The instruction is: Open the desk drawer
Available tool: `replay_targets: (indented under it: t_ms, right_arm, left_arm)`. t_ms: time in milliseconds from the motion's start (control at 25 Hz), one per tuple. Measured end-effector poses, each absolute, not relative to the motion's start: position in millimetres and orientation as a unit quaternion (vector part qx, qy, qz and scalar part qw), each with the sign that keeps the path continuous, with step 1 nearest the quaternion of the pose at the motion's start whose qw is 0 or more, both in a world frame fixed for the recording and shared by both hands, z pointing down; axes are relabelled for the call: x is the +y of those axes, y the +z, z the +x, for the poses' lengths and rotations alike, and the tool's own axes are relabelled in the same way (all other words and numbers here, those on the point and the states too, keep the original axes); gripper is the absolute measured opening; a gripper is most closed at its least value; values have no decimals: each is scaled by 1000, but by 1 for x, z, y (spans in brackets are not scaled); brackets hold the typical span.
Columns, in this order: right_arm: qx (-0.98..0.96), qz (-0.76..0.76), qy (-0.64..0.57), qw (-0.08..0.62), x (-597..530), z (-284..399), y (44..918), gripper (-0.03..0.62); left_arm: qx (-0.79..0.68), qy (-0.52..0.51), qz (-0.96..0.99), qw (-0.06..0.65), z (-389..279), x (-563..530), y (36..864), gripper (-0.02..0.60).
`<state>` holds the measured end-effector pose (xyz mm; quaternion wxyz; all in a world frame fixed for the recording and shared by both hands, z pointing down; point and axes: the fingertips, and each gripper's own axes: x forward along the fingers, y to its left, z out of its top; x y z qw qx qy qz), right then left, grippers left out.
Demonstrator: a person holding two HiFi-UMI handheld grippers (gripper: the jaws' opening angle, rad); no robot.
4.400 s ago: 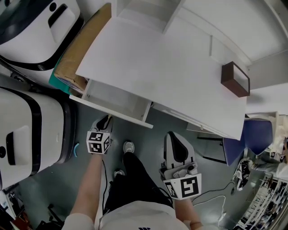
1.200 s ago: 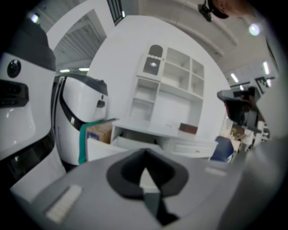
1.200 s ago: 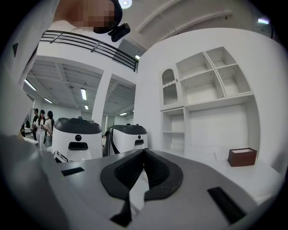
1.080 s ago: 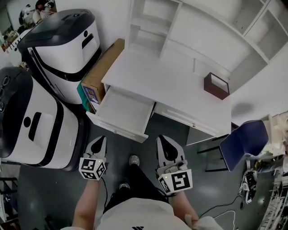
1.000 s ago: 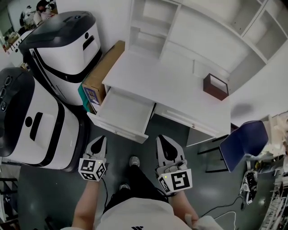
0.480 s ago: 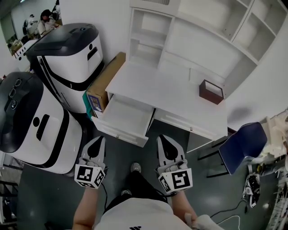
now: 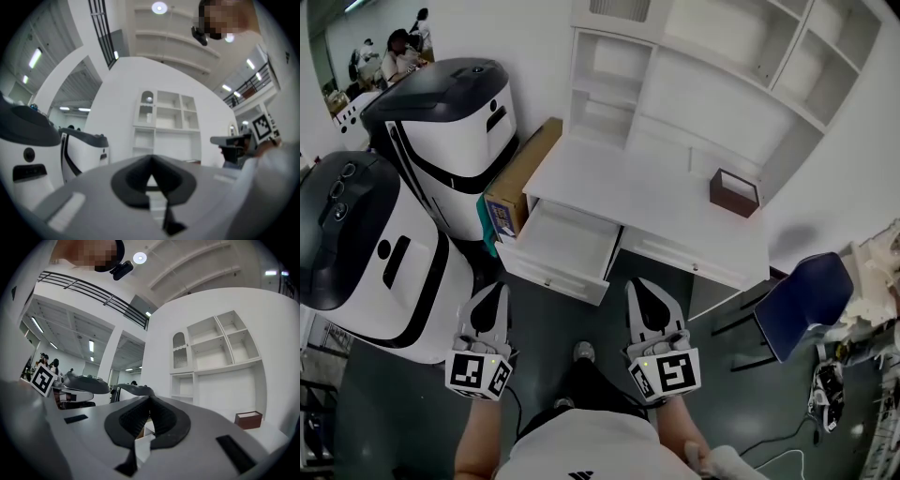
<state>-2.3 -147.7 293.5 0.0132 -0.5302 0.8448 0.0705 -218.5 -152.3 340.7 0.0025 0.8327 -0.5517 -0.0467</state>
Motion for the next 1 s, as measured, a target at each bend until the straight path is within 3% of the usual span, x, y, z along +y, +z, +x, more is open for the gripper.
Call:
replay_targets:
  t_ms: [1000]
  right_arm:
    - [826,-555,91,27,-86,1,272,1]
  left_arm:
    - [-550,-99,828,-42,-225,-90,290,5]
